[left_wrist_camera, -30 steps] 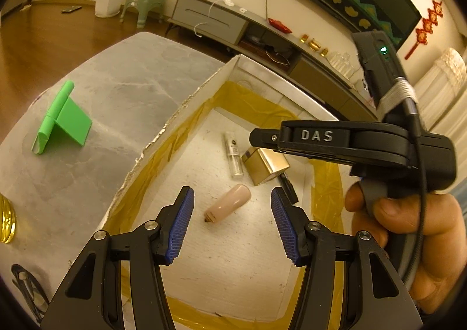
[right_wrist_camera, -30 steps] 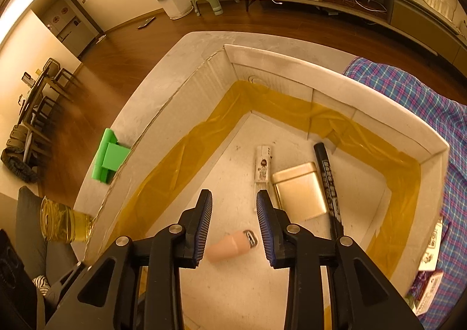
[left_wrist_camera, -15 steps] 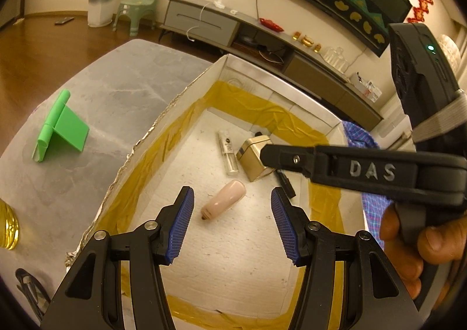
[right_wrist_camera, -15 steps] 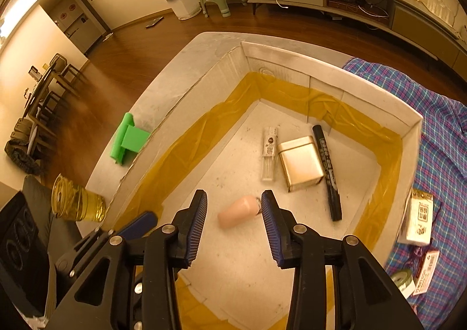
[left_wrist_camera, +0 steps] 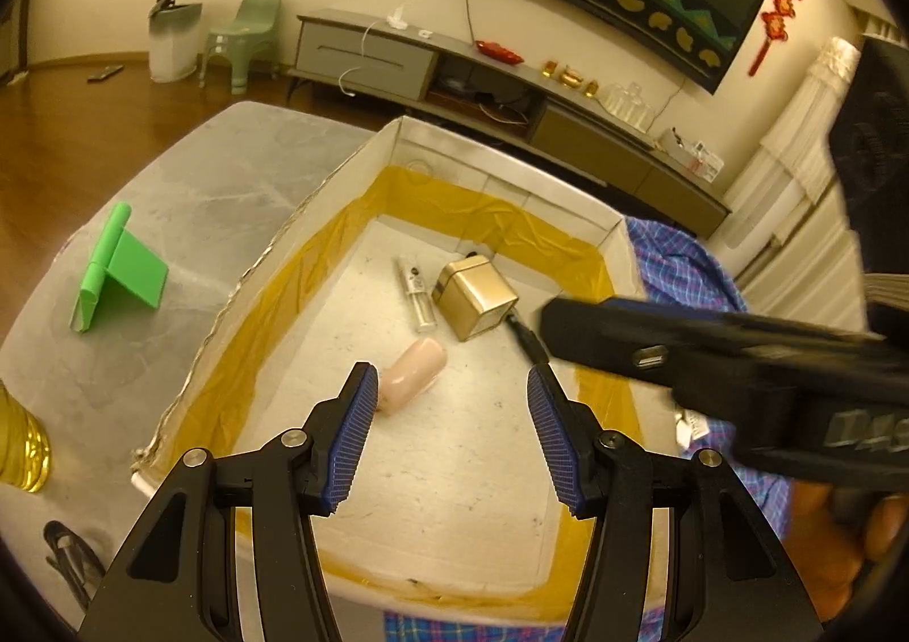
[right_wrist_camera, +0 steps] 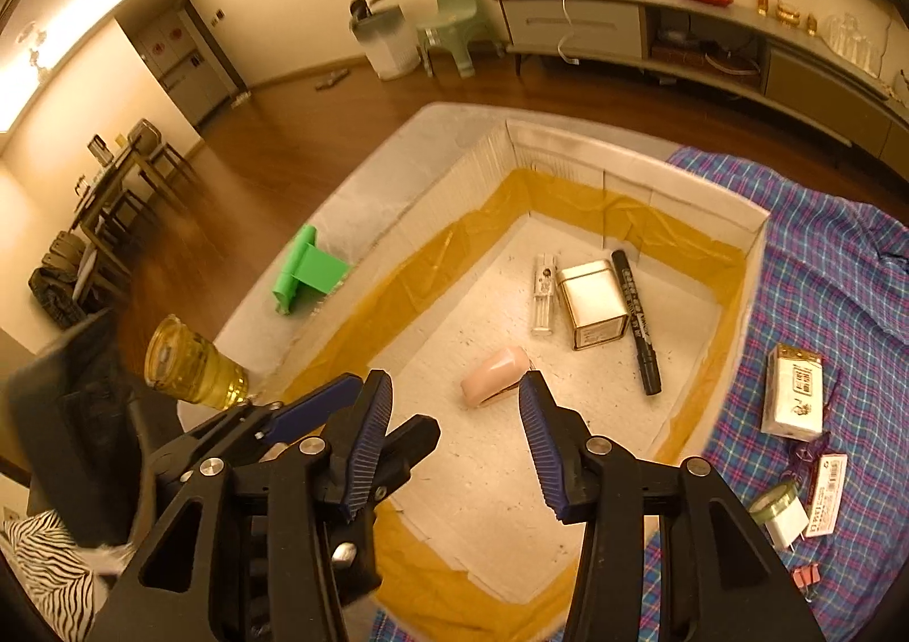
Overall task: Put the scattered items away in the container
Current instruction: 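Move both open tools out of the box toward the items on the shirt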
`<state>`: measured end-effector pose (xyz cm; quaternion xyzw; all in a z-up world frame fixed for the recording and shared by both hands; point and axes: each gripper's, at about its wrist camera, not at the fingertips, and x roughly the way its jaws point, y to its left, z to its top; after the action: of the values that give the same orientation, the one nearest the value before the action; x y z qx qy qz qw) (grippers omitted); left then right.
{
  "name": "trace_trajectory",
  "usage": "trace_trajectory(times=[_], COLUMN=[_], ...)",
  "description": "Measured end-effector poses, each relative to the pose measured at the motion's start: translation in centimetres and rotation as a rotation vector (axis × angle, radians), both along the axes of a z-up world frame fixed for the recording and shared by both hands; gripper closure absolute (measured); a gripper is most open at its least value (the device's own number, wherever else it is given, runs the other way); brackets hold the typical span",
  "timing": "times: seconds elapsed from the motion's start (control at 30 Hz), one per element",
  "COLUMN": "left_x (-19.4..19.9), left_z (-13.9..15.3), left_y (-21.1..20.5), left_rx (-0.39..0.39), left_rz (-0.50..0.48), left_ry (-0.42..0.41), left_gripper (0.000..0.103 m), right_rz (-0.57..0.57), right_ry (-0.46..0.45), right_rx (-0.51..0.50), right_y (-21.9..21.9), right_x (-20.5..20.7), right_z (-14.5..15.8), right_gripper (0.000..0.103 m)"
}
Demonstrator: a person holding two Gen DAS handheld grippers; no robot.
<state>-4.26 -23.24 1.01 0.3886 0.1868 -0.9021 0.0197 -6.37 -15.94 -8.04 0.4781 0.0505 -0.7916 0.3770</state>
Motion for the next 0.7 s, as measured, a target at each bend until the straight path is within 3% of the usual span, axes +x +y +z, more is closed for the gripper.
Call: trace_trajectory(times=[0.5,0.7], left_x=[3.3,4.9], left_z=[1.6,2.8], left_y=[-0.4,-0.1], left_rx=[-0.046,-0.006], left_rz=[0.024,0.021], left_ry=[0.034,0.092], left_gripper=[0.045,0.045], right_rz=[-0.024,-0.018], right_ry=[0.025,0.056], right_rx=[-0.07,-0.135], right_y=[4.3,7.5], right_x=[5.0,6.9], right_z=[2.0,4.4], right_gripper=[0.054,0.054])
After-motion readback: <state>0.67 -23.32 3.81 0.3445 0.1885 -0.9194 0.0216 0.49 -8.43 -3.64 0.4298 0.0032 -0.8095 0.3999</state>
